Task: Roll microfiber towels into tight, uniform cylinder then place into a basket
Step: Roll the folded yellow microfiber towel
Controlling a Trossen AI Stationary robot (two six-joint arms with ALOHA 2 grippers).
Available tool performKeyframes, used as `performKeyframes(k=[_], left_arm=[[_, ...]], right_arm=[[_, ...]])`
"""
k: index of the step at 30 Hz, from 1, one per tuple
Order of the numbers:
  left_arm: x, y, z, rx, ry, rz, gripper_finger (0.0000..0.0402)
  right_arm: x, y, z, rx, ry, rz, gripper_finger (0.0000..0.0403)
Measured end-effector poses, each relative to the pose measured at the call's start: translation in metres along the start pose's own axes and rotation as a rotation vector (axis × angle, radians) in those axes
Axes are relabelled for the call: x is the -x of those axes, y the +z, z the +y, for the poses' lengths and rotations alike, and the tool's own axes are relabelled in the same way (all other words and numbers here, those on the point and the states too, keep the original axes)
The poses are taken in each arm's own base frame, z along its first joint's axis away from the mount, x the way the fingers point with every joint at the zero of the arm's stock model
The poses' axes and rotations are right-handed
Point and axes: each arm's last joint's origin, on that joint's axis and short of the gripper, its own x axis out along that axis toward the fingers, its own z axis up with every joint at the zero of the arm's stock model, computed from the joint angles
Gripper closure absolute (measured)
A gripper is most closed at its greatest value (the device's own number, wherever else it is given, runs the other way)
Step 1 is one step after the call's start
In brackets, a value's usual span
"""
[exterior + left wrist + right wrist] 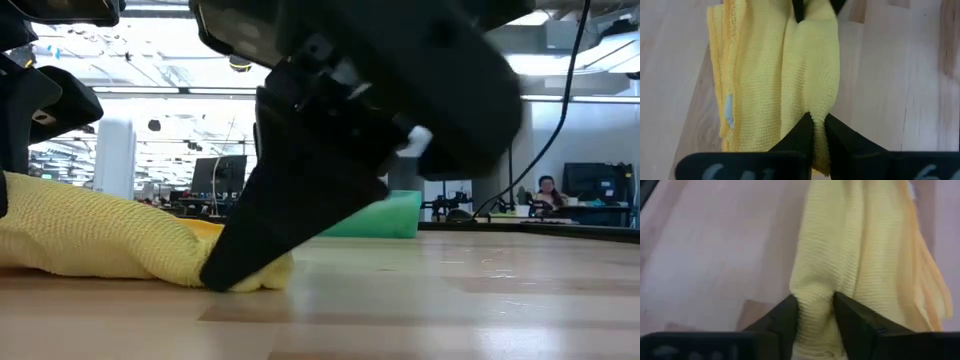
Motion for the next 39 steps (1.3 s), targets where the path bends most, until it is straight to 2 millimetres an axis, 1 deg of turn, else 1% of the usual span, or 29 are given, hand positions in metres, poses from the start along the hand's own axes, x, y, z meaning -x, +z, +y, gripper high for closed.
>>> performKeyframes(k=[6, 7, 8, 10, 14, 17, 21, 26, 29, 34, 39], left_arm=[[0.0, -0.001, 0.001, 0.0, 0.01, 0.006, 0.0381], [0.0, -0.001, 0.001, -0.001, 0.012, 0.008, 0.0381], [0.0, -0.001, 0.001, -0.001, 0.012, 0.008, 0.0381], [0.0, -0.001, 0.001, -0.001, 0.012, 0.009, 0.0381], [0.0, -0.001, 0.001, -0.001, 0.002, 0.023, 0.0381], [0.0, -0.001, 0.001, 0.003, 0.001, 0.024, 0.0374], [0.0, -0.002, 0.001, 0.004, -0.006, 0.033, 0.0346], [0.0, -0.002, 0.0, -0.014, -0.021, 0.055, 0.0291], [0.0, -0.004, -0.001, -0.035, -0.058, 0.103, 0.0265], [0.002, -0.005, -0.001, -0.046, -0.064, 0.116, 0.0251], [0.016, -0.004, 0.001, -0.049, -0.056, 0.101, 0.025]], right_arm=[[0.0, 0.0, -0.001, -0.081, -0.008, 0.001, 0.0361], [0.001, 0.0, 0.0, -0.095, -0.007, -0.002, 0.0377], [0.001, 0.0, 0.001, -0.103, -0.005, -0.006, 0.0385], [0.002, 0.001, 0.002, -0.129, 0.0, -0.015, 0.0384], [0.002, 0.001, 0.004, -0.184, 0.003, -0.015, 0.0362], [0.002, 0.001, 0.004, -0.211, 0.006, -0.015, 0.0369], [0.002, 0.001, 0.004, -0.249, 0.011, -0.016, 0.0386], [0.002, 0.001, 0.005, -0.308, 0.018, -0.015, 0.0379], [0.001, 0.002, 0.002, -0.358, 0.047, -0.007, 0.0372], [0.001, 0.002, 0.002, -0.399, 0.066, -0.006, 0.0385], [0.001, 0.003, 0.002, -0.424, 0.07, -0.007, 0.0379]])
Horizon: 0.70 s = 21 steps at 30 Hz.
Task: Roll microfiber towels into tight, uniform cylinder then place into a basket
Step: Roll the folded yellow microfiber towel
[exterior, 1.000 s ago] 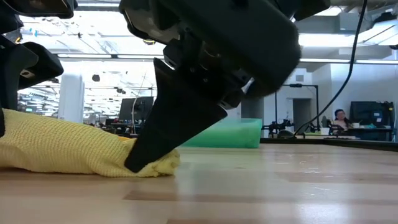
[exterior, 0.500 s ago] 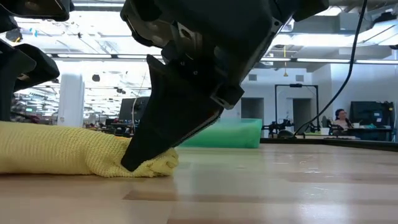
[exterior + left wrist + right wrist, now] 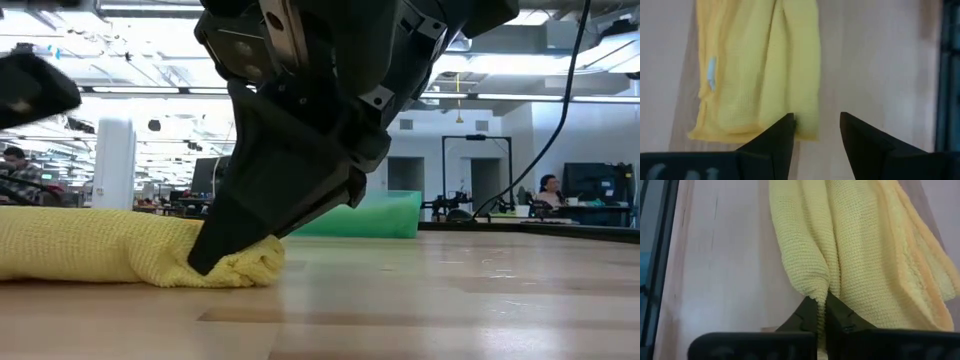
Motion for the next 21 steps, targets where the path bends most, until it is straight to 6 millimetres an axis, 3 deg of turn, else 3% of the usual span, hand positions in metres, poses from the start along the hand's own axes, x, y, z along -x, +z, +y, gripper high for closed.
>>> performKeyframes(k=[6, 11, 21], left_arm=[[0.023, -0.004, -0.008, -0.015, -0.012, -0.113, 0.025], [0.029, -0.013, -0.019, -0.07, 0.006, -0.207, 0.025], [0.005, -0.041, -0.038, -0.227, 0.027, -0.219, 0.025]], right_arm=[[0.0, 0.0, 0.001, 0.001, 0.022, 0.003, 0.0382], [0.0, 0.001, 0.001, -0.013, 0.029, -0.002, 0.0384], [-0.002, 0.006, -0.001, -0.042, 0.058, -0.039, 0.0384]])
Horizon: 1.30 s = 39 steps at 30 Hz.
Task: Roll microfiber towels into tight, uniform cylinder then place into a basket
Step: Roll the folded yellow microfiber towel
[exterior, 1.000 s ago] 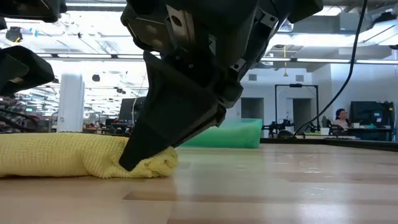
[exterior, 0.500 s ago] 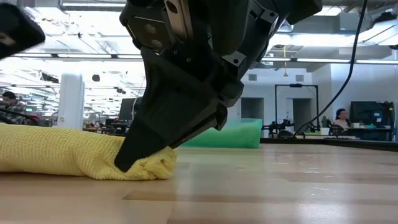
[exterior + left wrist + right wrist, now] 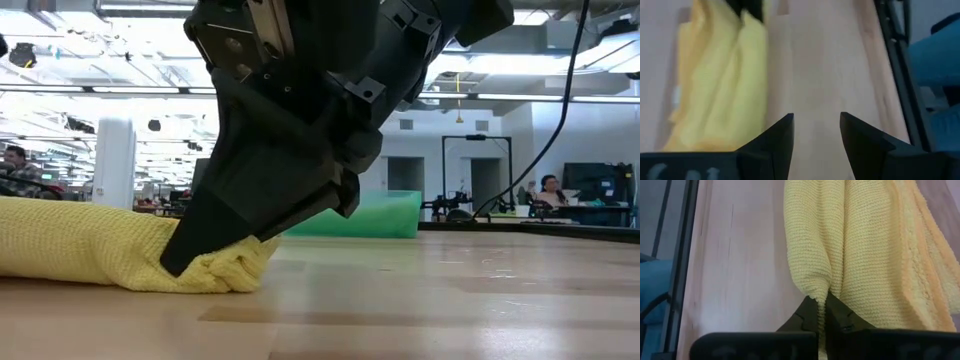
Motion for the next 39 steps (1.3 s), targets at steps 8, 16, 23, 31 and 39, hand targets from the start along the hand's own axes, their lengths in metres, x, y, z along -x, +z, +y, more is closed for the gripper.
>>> performKeyframes(k=[8, 16, 23, 31, 39], left_arm=[[-0.024, -0.008, -0.001, -0.06, 0.053, 0.006, 0.025], [-0.035, -0.002, 0.01, -0.037, 0.117, 0.007, 0.025], [-0.035, -0.001, 0.012, -0.023, 0.16, -0.036, 0.025], [-0.035, 0.0, 0.013, -0.021, 0.206, -0.074, 0.025], [-0.036, -0.004, 0.026, 0.036, 0.295, -0.022, 0.025]], right_arm=[[0.0, 0.001, -0.001, -0.018, 0.0, -0.003, 0.0382], [0.0, 0.001, -0.001, -0.02, 0.012, 0.004, 0.0376], [0.0, 0.001, 0.0, -0.06, 0.014, 0.002, 0.0384], [0.0, 0.001, 0.001, -0.121, 0.017, 0.002, 0.0378], [0.001, 0.0, 0.003, -0.149, 0.058, 0.03, 0.0372]])
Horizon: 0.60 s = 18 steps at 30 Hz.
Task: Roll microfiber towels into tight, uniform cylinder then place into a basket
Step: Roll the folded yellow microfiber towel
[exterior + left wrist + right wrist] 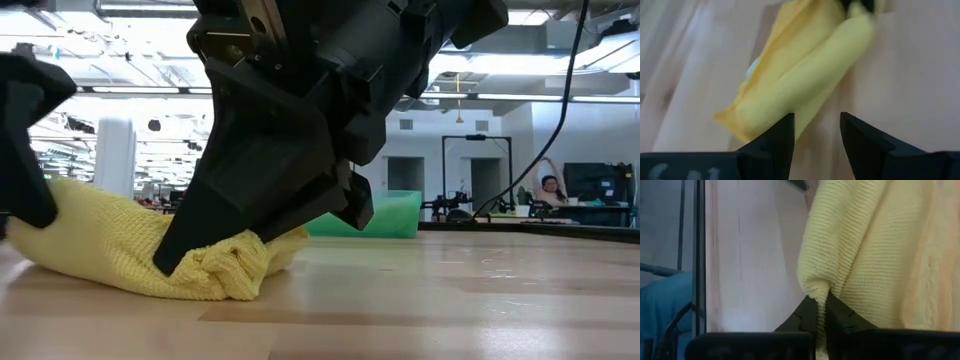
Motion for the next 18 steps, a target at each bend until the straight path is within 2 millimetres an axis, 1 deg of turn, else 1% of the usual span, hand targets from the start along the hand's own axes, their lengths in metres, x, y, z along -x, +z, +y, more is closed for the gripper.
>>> performKeyframes(k=[5, 10, 14, 18], left_arm=[[-0.009, 0.004, 0.011, 0.035, 0.035, 0.068, 0.025], [-0.014, 0.01, 0.012, -0.003, 0.008, 0.071, 0.025], [-0.006, 0.007, 0.005, -0.015, -0.015, 0.058, 0.025], [0.01, 0.007, -0.008, -0.032, -0.032, 0.003, 0.025]], right_arm=[[0.0, 0.0, 0.0, 0.0, 0.001, 0.0, 0.0379], [0.0, 0.0, 0.0, -0.001, 0.001, 0.001, 0.0381], [0.0, 0.0, 0.0, -0.001, 0.0, 0.001, 0.0372], [0.0, 0.0, 0.0, 0.0, -0.001, 0.002, 0.038]])
